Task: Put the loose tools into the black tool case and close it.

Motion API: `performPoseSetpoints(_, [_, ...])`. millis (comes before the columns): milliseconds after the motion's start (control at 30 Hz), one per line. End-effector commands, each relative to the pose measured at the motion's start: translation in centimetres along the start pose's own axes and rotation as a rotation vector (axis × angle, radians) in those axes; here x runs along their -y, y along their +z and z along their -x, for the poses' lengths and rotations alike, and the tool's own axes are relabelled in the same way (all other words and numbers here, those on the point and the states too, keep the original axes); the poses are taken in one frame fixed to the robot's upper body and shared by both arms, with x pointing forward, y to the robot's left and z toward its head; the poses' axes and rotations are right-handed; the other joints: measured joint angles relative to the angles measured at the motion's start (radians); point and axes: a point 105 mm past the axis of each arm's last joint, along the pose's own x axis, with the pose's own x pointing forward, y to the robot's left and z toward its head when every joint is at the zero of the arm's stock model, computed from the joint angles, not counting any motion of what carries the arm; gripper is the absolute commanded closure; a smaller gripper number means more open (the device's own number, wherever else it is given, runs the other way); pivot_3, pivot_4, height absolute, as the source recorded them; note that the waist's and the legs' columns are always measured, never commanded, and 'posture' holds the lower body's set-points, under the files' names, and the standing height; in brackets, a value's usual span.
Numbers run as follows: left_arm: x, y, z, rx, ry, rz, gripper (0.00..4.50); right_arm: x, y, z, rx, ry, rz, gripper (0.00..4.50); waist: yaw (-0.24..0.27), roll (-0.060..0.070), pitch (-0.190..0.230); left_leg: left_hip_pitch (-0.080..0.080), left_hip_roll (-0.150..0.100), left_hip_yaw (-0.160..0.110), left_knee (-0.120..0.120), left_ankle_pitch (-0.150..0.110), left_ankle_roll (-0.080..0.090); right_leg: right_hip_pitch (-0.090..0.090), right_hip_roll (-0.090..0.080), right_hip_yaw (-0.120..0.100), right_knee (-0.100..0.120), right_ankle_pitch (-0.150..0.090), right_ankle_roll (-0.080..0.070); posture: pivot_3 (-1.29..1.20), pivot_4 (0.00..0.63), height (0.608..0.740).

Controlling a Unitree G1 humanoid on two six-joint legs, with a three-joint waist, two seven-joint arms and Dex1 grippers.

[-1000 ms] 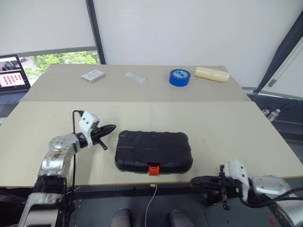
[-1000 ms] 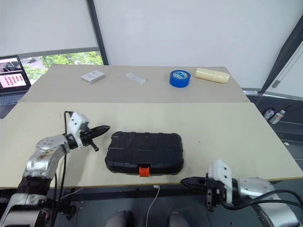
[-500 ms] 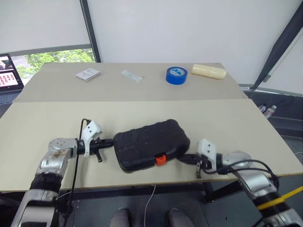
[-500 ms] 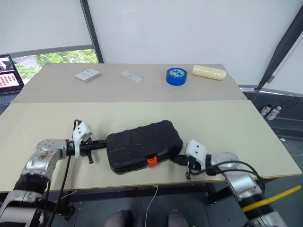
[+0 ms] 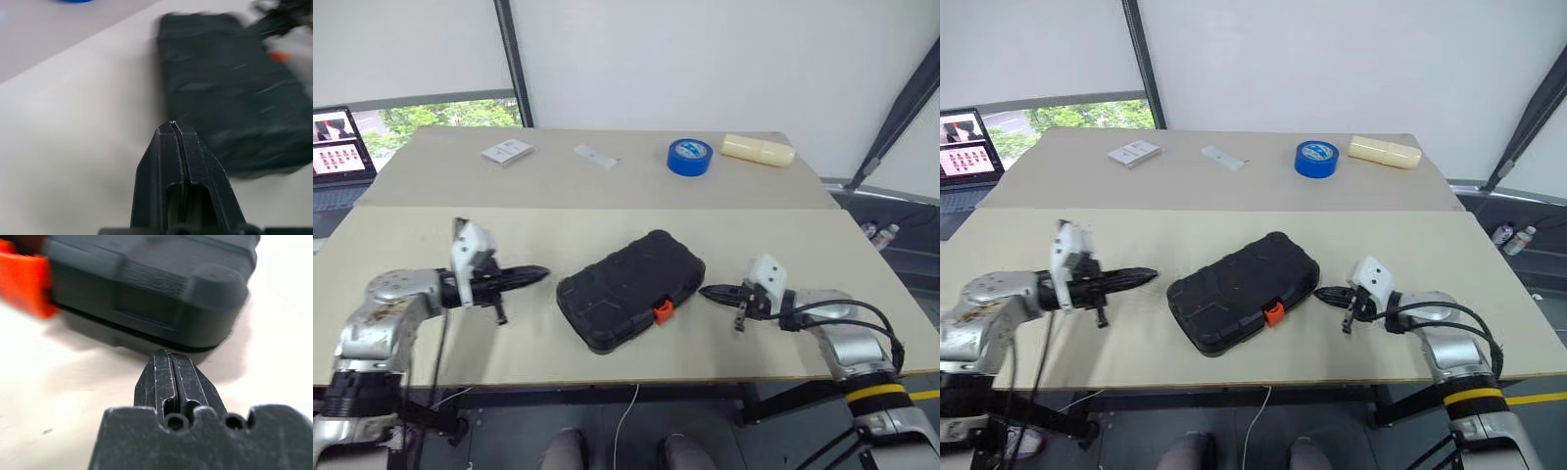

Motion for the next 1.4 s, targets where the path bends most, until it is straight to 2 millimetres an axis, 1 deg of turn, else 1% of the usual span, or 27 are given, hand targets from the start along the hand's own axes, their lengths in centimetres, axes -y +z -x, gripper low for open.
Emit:
performPoseSetpoints(33, [0.7,1.5,-3.8,0.009,-0.055,-0.06,4.46,-1.2,1.6,0.2,0.048,0.023,-0.012,4.5,0.002,0.0,0.0,0.0,0.0,0.0,0.0,0.0,0.0,0.0,0.001,0.0,0.0,0.0,0.0,0.0,0.15,0.74])
performPoseSetpoints(67, [1.0,1.3,-4.9,-0.008,-0.079,-0.085,4.46,-2.0,1.4,-0.1,0.041,0.044,-0.022,4.5,0.003,0.0,0.0,0.0,0.0,-0.001,0.001,0.0,0.0,-0.001,0.001,0.0,0.001,0.0,0.0,0.0,0.15,0.74])
performPoseSetpoints(133, [0.8,0.1,-6.9,-0.07,-0.091,-0.119,4.46,-3.4,1.2,-0.6,0.034,0.066,-0.039,4.5,0.002,0.0,0.0,0.0,0.0,-0.002,0.001,0.0,0.0,0.0,0.003,0.0,0.001,0.0,0.0,0.0,0.15,0.74])
performPoseSetpoints(200, [0.8,-1.1,-8.2,-0.122,-0.104,-0.141,4.46,-4.2,1.2,-1.1,0.038,0.072,-0.057,4.5,-0.002,0.001,0.0,0.001,0.0,-0.002,0.002,0.0,0.0,0.0,0.003,0.002,0.001,0.0,0.0,0.0,0.15,0.74])
performPoseSetpoints(300, [1.6,-3.7,-9.1,-0.245,-0.164,-0.212,4.46,-4.9,1.2,-1.9,0.04,0.063,-0.067,4.5,-0.009,0.002,-0.001,0.001,0.0,-0.002,0.001,0.0,0.0,0.001,0.003,0.002,0.001,0.0,0.001,0.0,0.15,0.74])
performPoseSetpoints(333, [1.6,-4.3,-9.4,-0.265,-0.16,-0.202,4.46,-5.0,1.3,-2.2,0.043,0.059,-0.071,4.5,-0.01,0.004,-0.002,0.002,0.0,-0.002,0.001,0.0,0.0,0.001,0.003,0.003,0.001,0.0,0.001,0.0,0.15,0.74])
performPoseSetpoints(400, [1.7,-4.9,-9.8,-0.273,-0.15,-0.179,4.46,-4.9,1.3,-2.6,0.043,0.048,-0.083,4.5,-0.009,0.005,-0.004,0.005,0.0,-0.002,0.001,0.0,0.0,0.004,0.003,0.003,0.0,-0.001,0.002,0.0,0.15,0.74])
performPoseSetpoints(500, [2.2,-5.0,-9.9,-0.252,-0.148,-0.143,4.46,-5.4,1.5,-3.8,0.041,0.071,-0.098,4.5,-0.009,0.005,-0.004,0.012,0.0,-0.002,0.001,0.0,0.0,0.013,0.003,0.002,-0.001,-0.004,0.006,0.0,0.15,0.74])
performPoseSetpoints(533, [2.2,-5.0,-9.9,-0.246,-0.145,-0.136,4.46,-5.5,1.6,-4.1,0.041,0.079,-0.095,4.5,-0.01,0.005,-0.005,0.014,0.0,-0.002,0.001,0.0,0.0,0.015,0.002,0.002,-0.002,-0.004,0.005,0.0,0.15,0.74])
performPoseSetpoints(600, [2.4,-4.9,-9.9,-0.242,-0.151,-0.14,4.46,-5.5,2.0,-4.7,0.062,0.079,-0.102,4.5,-0.01,0.005,-0.006,0.015,0.0,-0.002,0.001,0.0,0.0,0.016,0.002,0.002,-0.002,-0.008,-0.001,0.0,0.15,0.74])
performPoseSetpoints(667, [2.3,-4.9,-9.9,-0.241,-0.145,-0.135,4.46,-5.2,2.5,-5.1,0.086,0.07,-0.104,4.5,-0.014,0.005,-0.007,0.015,0.0,-0.002,0.001,0.0,0.0,0.016,0.002,0.002,-0.002,-0.008,-0.002,0.0,0.15,0.74])
performPoseSetpoints(733, [2.2,-4.9,-9.8,-0.242,-0.137,-0.128,4.46,-5.0,3.2,-5.3,0.114,0.067,-0.105,4.5,-0.016,0.005,-0.007,0.015,0.0,-0.002,0.0,0.0,0.0,0.016,0.002,0.002,-0.001,-0.008,-0.001,0.0,0.15,0.74])
performPoseSetpoints(800, [2.1,-5.0,-9.7,-0.246,-0.133,-0.124,4.46,-4.9,3.8,-5.3,0.14,0.073,-0.115,4.5,-0.018,0.005,-0.007,0.015,0.0,-0.002,0.0,0.0,0.0,0.016,0.002,0.002,-0.001,-0.005,0.004,0.0,0.15,0.74])
performPoseSetpoints(867, [2.1,-5.1,-9.7,-0.247,-0.131,-0.12,4.46,-4.9,4.5,-5.3,0.169,0.074,-0.128,4.5,-0.019,0.005,-0.007,0.015,0.0,-0.002,0.0,0.0,0.0,0.016,0.002,0.002,-0.001,-0.004,0.004,0.0,0.15,0.74])
performPoseSetpoints(967, [2.2,-5.2,-9.7,-0.247,-0.13,-0.115,4.46,-5.4,5.8,-5.2,0.221,0.107,-0.17,4.5,-0.021,0.005,-0.007,0.015,0.0,-0.002,0.0,0.0,0.0,0.015,0.002,0.002,-0.001,-0.004,0.004,0.0,0.15,0.74])
performPoseSetpoints(1000, [2.2,-5.3,-9.8,-0.247,-0.13,-0.114,4.46,-5.6,5.7,-5.1,0.207,0.119,-0.172,4.5,-0.021,0.005,-0.007,0.015,0.0,-0.002,0.0,0.0,0.0,0.015,0.002,0.002,-0.001,-0.004,0.004,0.0,0.15,0.74])
performPoseSetpoints(1100, [2.4,-5.3,-10.0,-0.245,-0.13,-0.112,4.46,-6.3,4.5,-4.2,0.107,0.156,-0.148,4.5,-0.02,0.005,-0.007,0.015,0.0,-0.002,-0.001,0.0,0.0,0.015,0.002,0.002,-0.001,-0.004,0.004,0.0,0.15,0.74])
performPoseSetpoints(1267, [2.6,-5.4,-9.9,-0.241,-0.134,-0.107,4.46,-6.5,3.3,-2.5,0.04,0.14,-0.154,4.5,-0.018,0.005,-0.007,0.015,0.0,-0.002,-0.001,0.0,0.0,0.015,0.002,0.002,-0.002,-0.006,0.003,0.0,0.15,0.74])
performPoseSetpoints(1400, [2.6,-5.7,-9.5,-0.248,-0.135,-0.096,4.46,-6.8,3.3,-2.2,0.042,0.138,-0.157,4.5,-0.018,0.005,-0.008,0.015,0.0,-0.002,-0.003,0.0,0.0,0.015,0.002,0.002,-0.003,-0.006,0.004,0.0,0.15,0.74])
